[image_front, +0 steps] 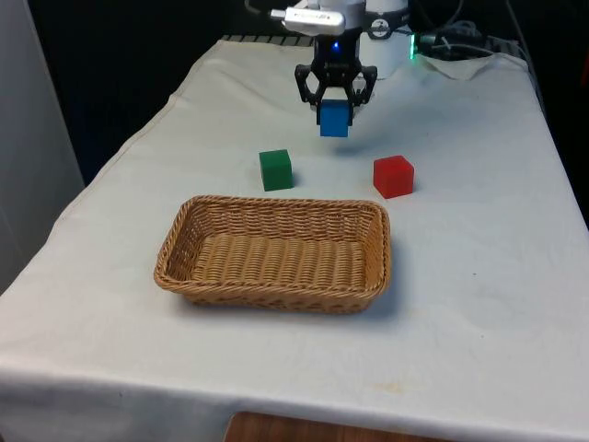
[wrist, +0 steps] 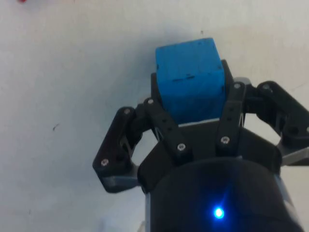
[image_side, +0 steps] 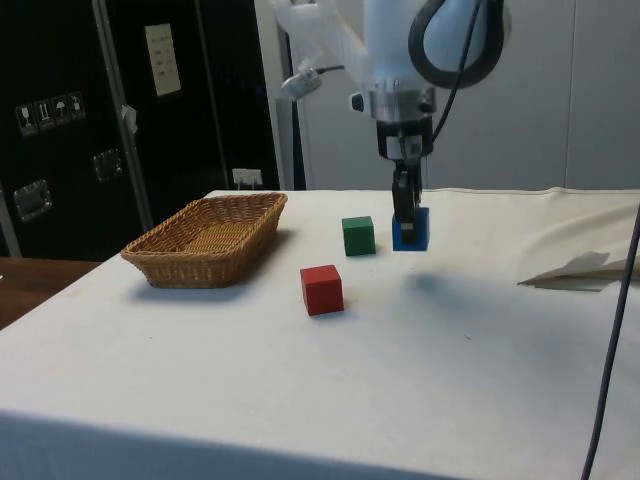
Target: Pick up the blue cube and place it into the basket.
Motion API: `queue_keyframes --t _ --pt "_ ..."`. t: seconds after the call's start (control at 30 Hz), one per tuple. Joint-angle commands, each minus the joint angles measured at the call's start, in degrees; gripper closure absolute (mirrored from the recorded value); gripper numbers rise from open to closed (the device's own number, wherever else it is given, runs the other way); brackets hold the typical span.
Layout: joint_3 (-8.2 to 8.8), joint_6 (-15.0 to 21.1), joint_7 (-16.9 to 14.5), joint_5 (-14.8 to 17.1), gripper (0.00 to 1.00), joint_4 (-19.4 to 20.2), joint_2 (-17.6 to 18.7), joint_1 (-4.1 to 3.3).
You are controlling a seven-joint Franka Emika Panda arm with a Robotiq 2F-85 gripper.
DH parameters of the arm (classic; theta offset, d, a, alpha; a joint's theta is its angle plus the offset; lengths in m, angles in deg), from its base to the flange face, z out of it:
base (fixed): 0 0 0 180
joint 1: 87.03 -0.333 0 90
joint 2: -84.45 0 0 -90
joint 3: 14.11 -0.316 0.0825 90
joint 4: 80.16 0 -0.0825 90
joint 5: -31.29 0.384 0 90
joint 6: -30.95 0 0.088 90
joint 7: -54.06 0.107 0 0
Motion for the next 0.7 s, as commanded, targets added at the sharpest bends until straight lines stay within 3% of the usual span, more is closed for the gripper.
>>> queue_keyframes --t 0.0,0.1,0.23,0.47,0.67 --pt "0.11 -1.38 0.29 -0.69 1.0 0.23 -1.38 0.11" --pt "0.0 -2.06 -0.06 0.0 1.0 0.17 -2.01 0.0" --pt "0.06 -6.3 0.17 -0.63 1.0 0.11 -5.79 0.17" --pt "0.0 -9.91 -0.17 0.0 1.0 -0.34 -9.05 0.0" --pt "-0.17 -15.41 -0.06 -0.23 1.0 -1.83 -13.01 0.06"
